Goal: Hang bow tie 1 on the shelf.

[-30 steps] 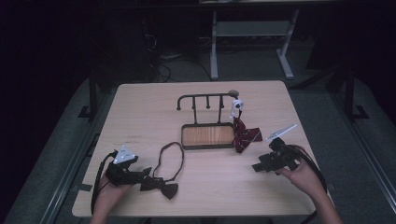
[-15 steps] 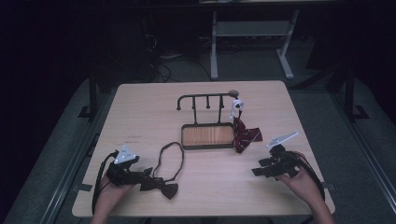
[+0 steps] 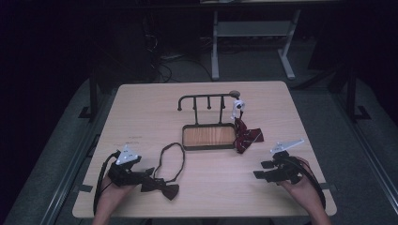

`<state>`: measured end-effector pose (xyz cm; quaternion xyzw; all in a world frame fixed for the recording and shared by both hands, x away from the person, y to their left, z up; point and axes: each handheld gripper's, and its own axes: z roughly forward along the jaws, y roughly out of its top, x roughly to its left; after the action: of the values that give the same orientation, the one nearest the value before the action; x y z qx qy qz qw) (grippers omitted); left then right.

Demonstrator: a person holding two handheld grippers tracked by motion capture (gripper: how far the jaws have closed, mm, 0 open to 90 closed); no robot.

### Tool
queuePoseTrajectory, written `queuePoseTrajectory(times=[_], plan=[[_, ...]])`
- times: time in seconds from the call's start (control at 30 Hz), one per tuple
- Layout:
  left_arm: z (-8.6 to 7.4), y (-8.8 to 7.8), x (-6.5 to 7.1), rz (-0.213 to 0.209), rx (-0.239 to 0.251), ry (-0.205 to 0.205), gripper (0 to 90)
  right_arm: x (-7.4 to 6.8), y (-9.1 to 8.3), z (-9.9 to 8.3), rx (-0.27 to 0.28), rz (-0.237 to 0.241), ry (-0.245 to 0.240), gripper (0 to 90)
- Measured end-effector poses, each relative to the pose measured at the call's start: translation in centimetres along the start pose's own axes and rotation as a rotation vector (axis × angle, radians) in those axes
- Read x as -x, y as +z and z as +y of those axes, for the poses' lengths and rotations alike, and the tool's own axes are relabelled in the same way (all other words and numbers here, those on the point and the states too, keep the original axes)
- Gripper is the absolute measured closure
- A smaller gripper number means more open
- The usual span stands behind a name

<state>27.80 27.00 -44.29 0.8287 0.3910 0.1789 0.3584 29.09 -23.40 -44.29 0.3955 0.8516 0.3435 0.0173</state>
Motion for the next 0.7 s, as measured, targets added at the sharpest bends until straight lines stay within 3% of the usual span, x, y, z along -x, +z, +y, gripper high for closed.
queuePoseTrajectory(times=[0.07, 0.2, 0.5, 0.7], plan=[[0.5, -0.3, 0.1, -0.016, 0.03, -0.018, 30.7, -0.1, 0.0, -0.1, 0.004, 0.002, 0.001, 42.2], [1.0, -0.2, 0.2, -0.019, 0.021, -0.018, 33.0, -0.4, -0.2, -0.3, 0.014, -0.012, -0.004, 41.7], [4.0, 0.8, -0.3, -0.032, -0.047, 0.026, 47.2, -0.4, -0.2, -0.5, 0.024, -0.026, -0.005, 41.3], [6.5, 1.9, -0.8, -0.029, -0.097, 0.066, 51.5, -0.5, -0.1, -0.5, 0.025, -0.024, -0.014, 41.2]])
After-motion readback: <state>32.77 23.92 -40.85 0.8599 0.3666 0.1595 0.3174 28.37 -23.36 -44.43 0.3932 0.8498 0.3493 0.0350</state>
